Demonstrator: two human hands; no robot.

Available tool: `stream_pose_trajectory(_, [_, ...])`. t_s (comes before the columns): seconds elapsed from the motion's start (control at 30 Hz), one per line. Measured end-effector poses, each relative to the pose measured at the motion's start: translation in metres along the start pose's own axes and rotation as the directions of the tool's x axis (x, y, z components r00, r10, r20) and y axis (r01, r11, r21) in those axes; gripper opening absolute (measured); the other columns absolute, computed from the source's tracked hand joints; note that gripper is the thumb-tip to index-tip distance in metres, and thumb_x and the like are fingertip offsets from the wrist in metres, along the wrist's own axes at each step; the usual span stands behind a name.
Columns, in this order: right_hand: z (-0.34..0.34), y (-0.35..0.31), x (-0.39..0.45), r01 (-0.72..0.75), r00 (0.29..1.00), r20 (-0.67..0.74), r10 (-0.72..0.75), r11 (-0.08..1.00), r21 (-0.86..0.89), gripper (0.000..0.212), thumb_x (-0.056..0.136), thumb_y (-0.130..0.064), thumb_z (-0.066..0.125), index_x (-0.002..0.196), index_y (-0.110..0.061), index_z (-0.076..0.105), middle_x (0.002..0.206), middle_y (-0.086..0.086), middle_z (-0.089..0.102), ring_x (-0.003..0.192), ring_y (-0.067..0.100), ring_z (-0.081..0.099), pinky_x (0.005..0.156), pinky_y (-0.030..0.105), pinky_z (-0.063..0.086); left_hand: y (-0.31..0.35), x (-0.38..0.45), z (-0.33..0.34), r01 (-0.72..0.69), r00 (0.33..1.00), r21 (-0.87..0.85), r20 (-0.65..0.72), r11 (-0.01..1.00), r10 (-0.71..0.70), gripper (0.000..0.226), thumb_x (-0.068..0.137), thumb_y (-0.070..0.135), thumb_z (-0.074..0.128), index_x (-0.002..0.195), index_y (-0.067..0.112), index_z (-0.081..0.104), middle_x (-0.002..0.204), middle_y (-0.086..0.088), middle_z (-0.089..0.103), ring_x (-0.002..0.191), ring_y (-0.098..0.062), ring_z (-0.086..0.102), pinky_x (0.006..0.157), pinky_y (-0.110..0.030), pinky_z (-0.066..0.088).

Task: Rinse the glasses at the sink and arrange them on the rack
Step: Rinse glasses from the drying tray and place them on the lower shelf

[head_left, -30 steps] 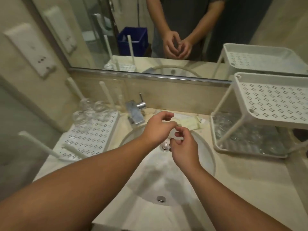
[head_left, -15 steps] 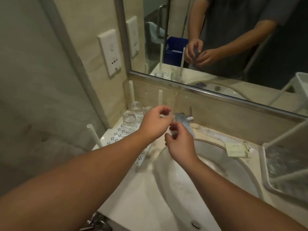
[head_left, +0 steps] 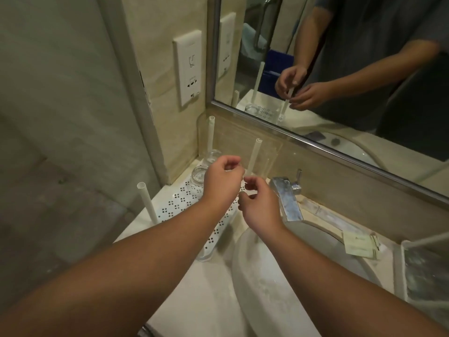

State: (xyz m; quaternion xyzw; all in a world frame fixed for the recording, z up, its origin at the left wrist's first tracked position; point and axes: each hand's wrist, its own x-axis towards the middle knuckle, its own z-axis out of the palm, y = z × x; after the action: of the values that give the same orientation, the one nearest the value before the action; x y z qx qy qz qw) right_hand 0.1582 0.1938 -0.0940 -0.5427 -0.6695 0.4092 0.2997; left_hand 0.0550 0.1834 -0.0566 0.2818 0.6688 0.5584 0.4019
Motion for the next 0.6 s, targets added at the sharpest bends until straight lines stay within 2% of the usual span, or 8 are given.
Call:
stream_pose_trajectory(0.07, [0.009,-0.002,0.009,0.035,0.999,0.039,-0.034,0.999,-0.027,0.034,0.087,-0.012,0.06,0.099,-0.043,0.054,0.103,-0.016,0.06,0.087,0.019,0.067,0.083,0.033,0.053,0.0,0.007,-0.004,0.041,0.998,-0.054,-0.041,0.998,-0.044,0.021,0.084,0.012,0.062,0.099,0.024,0.068,0.098,0.0,0.07,0.095,-0.021,0.071,0.088,-0.045,0.057])
stream_pose_trajectory(0.13, [0.02,-0.004,0.018,0.065,0.994,0.096,-0.059,0.996,-0.064,0.036,0.088,-0.012,0.059,0.095,-0.046,0.053,0.099,-0.025,0.058,0.095,0.015,0.064,0.077,0.011,0.044,-0.001,0.013,-0.009,0.114,0.986,-0.175,-0.101,0.978,-0.133,0.02,0.085,0.009,0.061,0.097,0.023,0.068,0.097,0.001,0.07,0.091,-0.022,0.072,0.076,-0.04,0.057])
stream_pose_trajectory(0.17, [0.025,-0.005,0.023,0.072,0.989,0.133,-0.061,0.994,-0.079,0.034,0.089,-0.012,0.059,0.099,-0.044,0.055,0.1,-0.027,0.057,0.099,0.015,0.063,0.076,0.008,0.039,-0.002,0.016,-0.012,0.156,0.972,-0.256,-0.132,0.954,-0.195,0.02,0.085,0.008,0.059,0.095,0.023,0.069,0.095,0.0,0.07,0.085,-0.022,0.072,0.069,-0.037,0.054])
stream_pose_trajectory(0.3, [0.045,-0.006,0.04,0.178,0.95,0.289,-0.116,0.964,-0.197,0.046,0.089,-0.008,0.055,0.134,-0.021,0.054,0.131,-0.004,0.06,0.113,0.019,0.059,0.092,0.027,0.043,-0.005,0.025,-0.023,0.218,0.888,-0.48,-0.264,0.85,-0.377,0.022,0.084,0.007,0.055,0.094,0.02,0.069,0.068,0.004,0.067,0.061,-0.016,0.061,0.057,-0.029,0.046])
stream_pose_trajectory(0.37, [0.052,-0.008,0.048,0.249,0.923,0.348,-0.161,0.942,-0.226,0.051,0.087,-0.005,0.055,0.135,-0.021,0.053,0.133,0.0,0.058,0.113,0.017,0.057,0.091,0.027,0.043,-0.005,0.029,-0.027,0.206,0.857,-0.518,-0.315,0.83,-0.409,0.024,0.082,0.007,0.055,0.096,0.019,0.07,0.05,0.009,0.061,0.057,-0.015,0.056,0.056,-0.029,0.044])
stream_pose_trajectory(0.43, [0.059,-0.009,0.056,0.311,0.887,0.426,-0.178,0.912,-0.267,0.057,0.088,-0.005,0.055,0.141,-0.024,0.049,0.143,0.001,0.051,0.129,0.018,0.049,0.101,0.03,0.041,-0.006,0.031,-0.029,0.197,0.837,-0.54,-0.341,0.819,-0.427,0.023,0.081,0.006,0.054,0.093,0.018,0.068,0.045,0.011,0.058,0.058,-0.016,0.056,0.057,-0.029,0.044])
stream_pose_trajectory(0.5, [0.065,-0.011,0.063,0.333,0.856,0.5,-0.133,0.881,-0.336,0.064,0.091,-0.007,0.053,0.149,-0.031,0.037,0.159,0.001,0.031,0.143,0.019,0.034,0.111,0.034,0.035,-0.006,0.031,-0.029,0.207,0.828,-0.542,-0.347,0.814,-0.441,0.021,0.078,0.006,0.052,0.088,0.018,0.066,0.054,0.009,0.062,0.065,-0.018,0.059,0.059,-0.03,0.045])
stream_pose_trajectory(0.6, [0.07,-0.012,0.069,0.357,0.825,0.559,-0.081,0.841,-0.406,0.075,0.092,-0.006,0.053,0.153,-0.04,0.025,0.165,-0.004,0.009,0.143,0.023,0.036,0.107,0.037,0.04,-0.009,0.034,-0.033,0.236,0.806,-0.499,-0.379,0.834,-0.455,0.024,0.077,0.009,0.053,0.095,0.017,0.067,0.089,-0.004,0.071,0.081,-0.02,0.064,0.08,-0.042,0.055])
